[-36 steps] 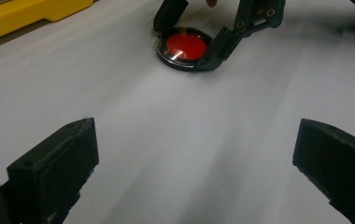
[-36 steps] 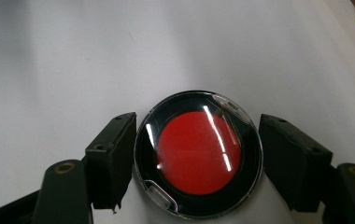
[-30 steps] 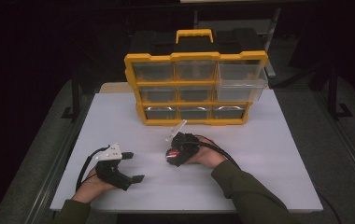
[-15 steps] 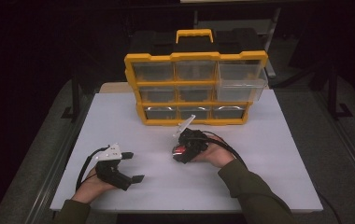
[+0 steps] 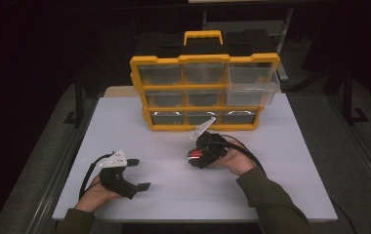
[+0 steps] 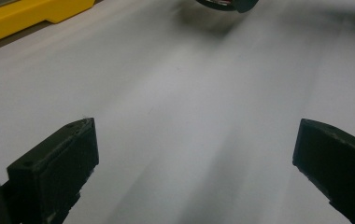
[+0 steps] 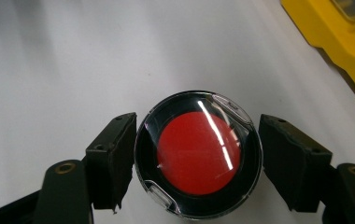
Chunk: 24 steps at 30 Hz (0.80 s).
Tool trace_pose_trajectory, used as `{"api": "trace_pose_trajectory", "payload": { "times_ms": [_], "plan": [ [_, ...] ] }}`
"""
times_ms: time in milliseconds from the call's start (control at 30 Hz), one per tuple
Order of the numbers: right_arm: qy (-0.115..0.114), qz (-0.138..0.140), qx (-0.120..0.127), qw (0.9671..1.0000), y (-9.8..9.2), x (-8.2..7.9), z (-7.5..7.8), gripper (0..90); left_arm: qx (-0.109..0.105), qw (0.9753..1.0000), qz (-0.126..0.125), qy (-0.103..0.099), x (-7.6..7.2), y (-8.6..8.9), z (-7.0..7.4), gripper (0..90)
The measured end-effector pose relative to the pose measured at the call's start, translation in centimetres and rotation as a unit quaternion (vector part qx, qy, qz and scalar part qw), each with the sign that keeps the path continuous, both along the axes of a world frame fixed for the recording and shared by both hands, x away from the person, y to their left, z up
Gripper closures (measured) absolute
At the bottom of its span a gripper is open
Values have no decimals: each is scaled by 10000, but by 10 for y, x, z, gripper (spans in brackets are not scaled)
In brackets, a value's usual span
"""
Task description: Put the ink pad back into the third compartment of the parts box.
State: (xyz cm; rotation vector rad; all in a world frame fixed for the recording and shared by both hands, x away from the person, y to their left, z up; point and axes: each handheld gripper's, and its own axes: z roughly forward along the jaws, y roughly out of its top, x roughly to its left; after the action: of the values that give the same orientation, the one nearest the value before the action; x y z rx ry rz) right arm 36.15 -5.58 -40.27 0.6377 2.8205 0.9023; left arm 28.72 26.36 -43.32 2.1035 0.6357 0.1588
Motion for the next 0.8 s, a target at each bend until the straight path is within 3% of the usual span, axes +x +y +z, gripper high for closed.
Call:
{"api": "trace_pose_trajectory", "payload": {
  "times_ms": [267, 800],
  "plan": [
    [-91, -120, 72, 9999, -19, -3, 7, 290, -3, 10000, 4, 3, 0, 0, 0, 0],
    [-59, -578, 115, 9982, -67, -10, 19, 290, -23, 10000, 16, 12, 0, 0, 0, 0]
  ]
}}
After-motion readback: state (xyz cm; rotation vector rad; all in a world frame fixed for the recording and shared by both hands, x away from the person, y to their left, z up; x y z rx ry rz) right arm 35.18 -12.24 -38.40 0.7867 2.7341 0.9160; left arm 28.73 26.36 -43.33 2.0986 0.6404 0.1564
